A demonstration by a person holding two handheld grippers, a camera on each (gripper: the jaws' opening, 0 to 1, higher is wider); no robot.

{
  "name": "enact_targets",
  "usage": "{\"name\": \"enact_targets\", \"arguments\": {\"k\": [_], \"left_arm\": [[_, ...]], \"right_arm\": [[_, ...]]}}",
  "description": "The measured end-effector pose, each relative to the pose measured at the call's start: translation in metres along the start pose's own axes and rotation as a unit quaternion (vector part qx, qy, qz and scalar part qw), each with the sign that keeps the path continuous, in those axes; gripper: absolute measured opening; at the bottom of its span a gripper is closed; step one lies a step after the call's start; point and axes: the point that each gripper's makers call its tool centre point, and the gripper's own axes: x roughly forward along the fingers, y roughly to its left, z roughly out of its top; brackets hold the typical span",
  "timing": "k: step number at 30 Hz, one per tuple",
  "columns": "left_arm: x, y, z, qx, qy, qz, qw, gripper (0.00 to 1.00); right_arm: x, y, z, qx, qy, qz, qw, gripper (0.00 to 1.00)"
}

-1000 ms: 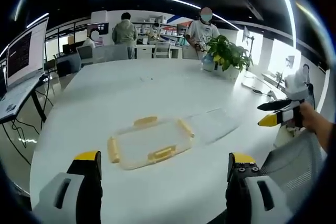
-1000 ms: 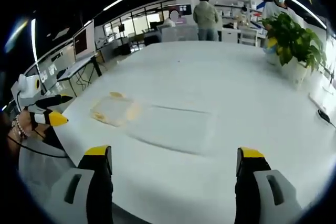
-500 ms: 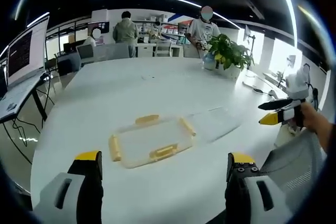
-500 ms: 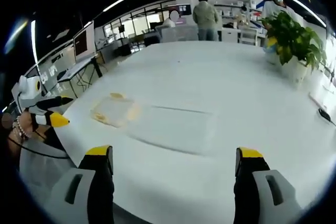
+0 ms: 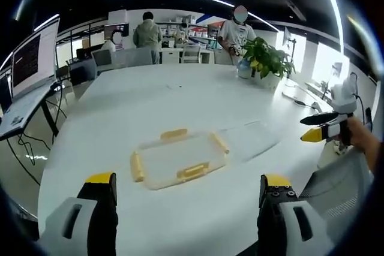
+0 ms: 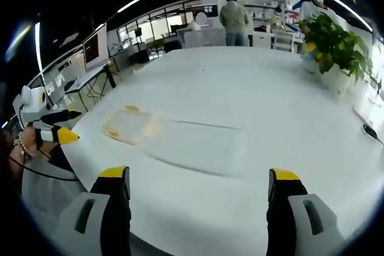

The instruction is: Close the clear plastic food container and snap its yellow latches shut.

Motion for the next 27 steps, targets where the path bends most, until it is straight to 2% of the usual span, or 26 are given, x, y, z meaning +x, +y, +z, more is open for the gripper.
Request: {"name": "enact_targets", "arguments": {"k": [11, 23, 27], "left_arm": [[0.0018, -0.002, -0.0027, 0.006, 0.007, -0.004, 0.9999, 0.97], [0.0034, -0.0062, -0.0066, 0.011, 0.019, -0.013, 0.9997, 0.96], [0.0029, -0.0096, -0.004, 0.008, 0.015, -0.029, 0.9994, 0.95]], "right_arm": [[-0.0008, -0.0055, -0.0021, 0.001, 0.005, -0.012, 0.9999, 0.94], [-0.0007, -0.0039, -0.0057, 0.002, 0.017, -0.007, 0.9998, 0.9], [-0.0006, 0.0005, -0.0047, 0.015, 0.014, 0.009, 0.9997, 0.88]]}}
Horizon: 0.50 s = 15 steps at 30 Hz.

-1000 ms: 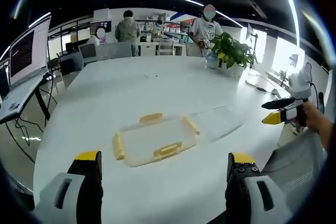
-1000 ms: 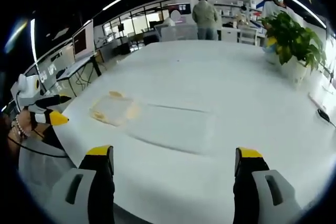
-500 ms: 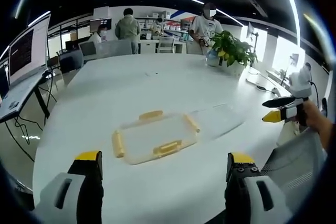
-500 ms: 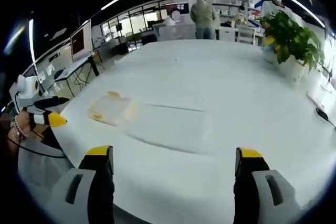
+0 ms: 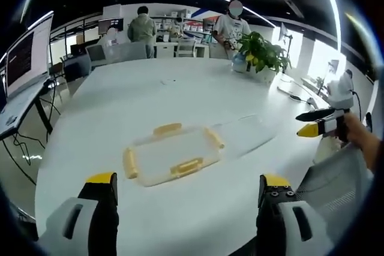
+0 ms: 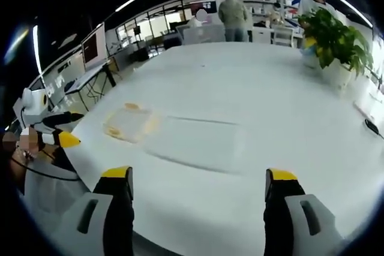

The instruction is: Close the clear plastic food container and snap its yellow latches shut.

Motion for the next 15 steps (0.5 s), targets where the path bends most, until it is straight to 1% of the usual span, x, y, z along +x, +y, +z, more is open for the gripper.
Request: {"name": "enact_targets", "arguments": {"k": [1, 5, 10, 13, 15], "left_arm": [[-0.001, -0.001, 0.004, -0.001, -0.011, -0.005, 0.9999, 0.95], [-0.002, 0.002, 0.004, -0.009, -0.009, -0.005, 0.9999, 0.95], [-0.005, 0.01, 0.006, -0.008, -0.013, -0.003, 0.9999, 0.94], [-0.006, 0.017, 0.003, -0.005, -0.007, 0.0, 1.0, 0.94], [-0.005, 0.022, 0.0, -0.002, 0.0, 0.0, 1.0, 0.93]], "right_arm": [[0.0, 0.001, 0.001, 0.0, -0.001, 0.002, 1.0, 0.86], [0.0, 0.002, 0.002, -0.012, -0.003, -0.002, 0.9999, 0.85], [-0.001, 0.006, 0.005, -0.004, -0.008, 0.013, 0.9999, 0.83], [0.0, 0.007, 0.005, 0.001, -0.006, 0.018, 0.9998, 0.82], [0.0, 0.007, 0.009, -0.003, -0.008, 0.019, 0.9998, 0.82]]}}
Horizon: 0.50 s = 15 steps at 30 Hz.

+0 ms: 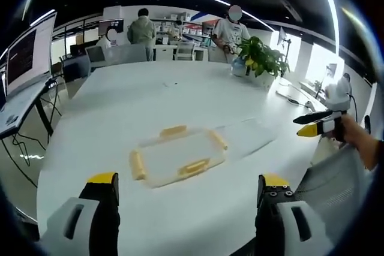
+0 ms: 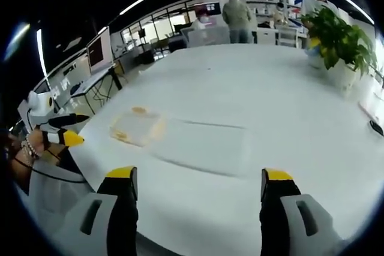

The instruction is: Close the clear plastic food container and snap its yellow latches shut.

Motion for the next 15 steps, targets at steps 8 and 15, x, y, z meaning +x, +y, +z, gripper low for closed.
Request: {"name": "enact_targets", "arguments": {"k": [8, 15], "left_arm": [[0.0, 0.02, 0.008, 0.053, 0.011, -0.001, 0.9985, 0.95], [0.005, 0.02, 0.005, 0.145, 0.048, -0.04, 0.9874, 0.96]], "right_arm": [[0.005, 0.002, 0.016, -0.033, 0.002, 0.013, 0.9994, 0.81], [0.015, 0.011, 0.022, -0.085, 0.018, 0.038, 0.9955, 0.81]]}}
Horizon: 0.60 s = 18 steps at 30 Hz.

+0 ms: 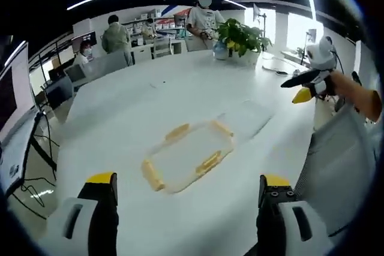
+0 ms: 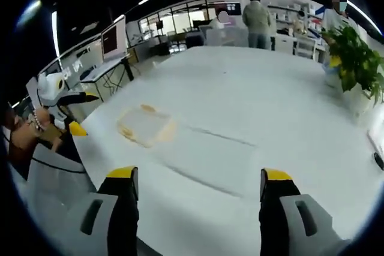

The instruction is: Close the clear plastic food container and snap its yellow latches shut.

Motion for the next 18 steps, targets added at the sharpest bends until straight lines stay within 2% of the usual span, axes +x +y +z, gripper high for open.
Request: {"name": "enact_targets", "arguments": {"k": [4, 7, 11, 16, 18], "left_arm": [[0.004, 0.002, 0.005, 0.025, 0.001, -0.013, 0.9996, 0.96], [0.008, 0.007, 0.001, 0.056, 0.022, -0.023, 0.9979, 0.93], [0.01, 0.02, -0.008, 0.11, 0.064, -0.036, 0.9912, 0.94], [0.012, 0.029, -0.013, 0.135, 0.088, -0.071, 0.9844, 0.95], [0.015, 0.033, -0.016, 0.16, 0.101, -0.078, 0.9787, 0.97]], "right_arm": [[0.005, 0.003, 0.01, -0.053, 0.005, 0.012, 0.9985, 0.81], [0.011, 0.011, 0.023, -0.091, -0.005, 0.032, 0.9954, 0.85], [0.019, 0.016, 0.029, -0.145, 0.017, 0.042, 0.9884, 0.86], [0.035, 0.031, 0.034, -0.19, 0.044, 0.082, 0.9773, 0.85], [0.042, 0.036, 0.035, -0.207, 0.058, 0.096, 0.9719, 0.86]]}}
